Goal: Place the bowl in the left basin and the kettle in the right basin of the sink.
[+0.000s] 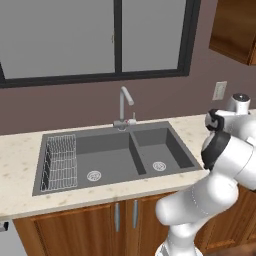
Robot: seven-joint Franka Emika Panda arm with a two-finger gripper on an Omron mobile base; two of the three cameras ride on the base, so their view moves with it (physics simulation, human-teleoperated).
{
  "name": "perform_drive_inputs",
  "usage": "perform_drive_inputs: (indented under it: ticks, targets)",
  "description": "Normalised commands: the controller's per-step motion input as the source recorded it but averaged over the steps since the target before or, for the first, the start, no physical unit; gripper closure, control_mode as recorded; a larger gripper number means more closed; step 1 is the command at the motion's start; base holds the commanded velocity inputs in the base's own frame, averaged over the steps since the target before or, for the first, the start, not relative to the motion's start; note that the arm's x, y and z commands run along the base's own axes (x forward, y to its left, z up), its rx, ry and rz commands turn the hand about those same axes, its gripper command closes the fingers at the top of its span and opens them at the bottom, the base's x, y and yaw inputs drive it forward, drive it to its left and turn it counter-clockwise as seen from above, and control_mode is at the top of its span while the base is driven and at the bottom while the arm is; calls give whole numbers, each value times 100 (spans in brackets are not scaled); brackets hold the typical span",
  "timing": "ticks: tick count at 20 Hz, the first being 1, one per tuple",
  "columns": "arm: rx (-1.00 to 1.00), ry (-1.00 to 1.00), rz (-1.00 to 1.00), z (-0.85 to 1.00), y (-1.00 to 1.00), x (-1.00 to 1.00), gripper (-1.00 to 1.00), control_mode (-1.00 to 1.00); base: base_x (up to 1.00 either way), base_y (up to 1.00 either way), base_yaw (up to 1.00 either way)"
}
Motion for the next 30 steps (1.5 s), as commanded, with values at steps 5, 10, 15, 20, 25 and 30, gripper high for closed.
perform_drive_inputs:
  ticks: [5,10,15,20,25,30]
  targets:
    - [0,0,0,-16,-12,18,-100,-100,0,0,0]
    - [0,1,0,-17,-5,27,-100,-100,0,0,0]
    - [0,2,0,-12,0,33,100,-100,0,0,0]
    - [0,0,0,-7,0,2,100,-100,0,0,0]
    - [0,0,0,0,5,-19,100,-100,0,0,0]
    - [-2,-3,0,3,44,-25,100,-100,0,0,0]
